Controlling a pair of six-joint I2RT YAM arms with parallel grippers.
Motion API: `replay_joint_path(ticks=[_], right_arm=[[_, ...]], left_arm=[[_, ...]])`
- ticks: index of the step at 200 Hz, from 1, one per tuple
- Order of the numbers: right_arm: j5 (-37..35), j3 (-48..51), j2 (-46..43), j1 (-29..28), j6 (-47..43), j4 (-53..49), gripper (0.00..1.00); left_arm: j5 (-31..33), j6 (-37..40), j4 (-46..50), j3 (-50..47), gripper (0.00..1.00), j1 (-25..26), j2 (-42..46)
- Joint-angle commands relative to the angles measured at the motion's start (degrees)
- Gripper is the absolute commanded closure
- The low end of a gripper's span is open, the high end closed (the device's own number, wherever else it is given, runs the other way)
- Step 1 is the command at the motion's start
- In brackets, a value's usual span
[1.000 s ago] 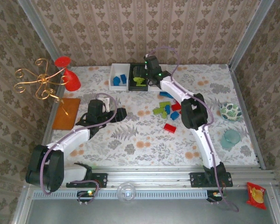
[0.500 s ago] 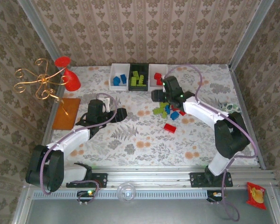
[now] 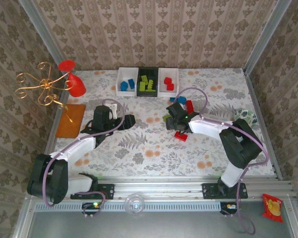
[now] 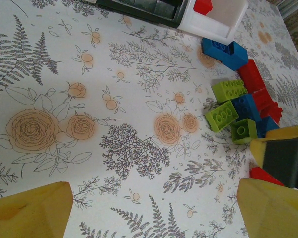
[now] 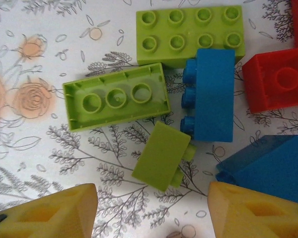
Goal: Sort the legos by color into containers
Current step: Pick up the lego from the center of the table, then place the lego in the container.
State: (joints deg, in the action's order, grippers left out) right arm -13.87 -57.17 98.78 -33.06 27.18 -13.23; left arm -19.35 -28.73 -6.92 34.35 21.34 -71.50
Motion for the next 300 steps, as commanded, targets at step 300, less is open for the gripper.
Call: replay_joint_path(ticks=[300], right_arm=[[11.27, -34.61, 22.8, 5.67, 7.8, 20.14, 0.73]], left_arm=[[-0.25, 0.3, 0.14, -0.95, 0.12, 0.19, 2.85]])
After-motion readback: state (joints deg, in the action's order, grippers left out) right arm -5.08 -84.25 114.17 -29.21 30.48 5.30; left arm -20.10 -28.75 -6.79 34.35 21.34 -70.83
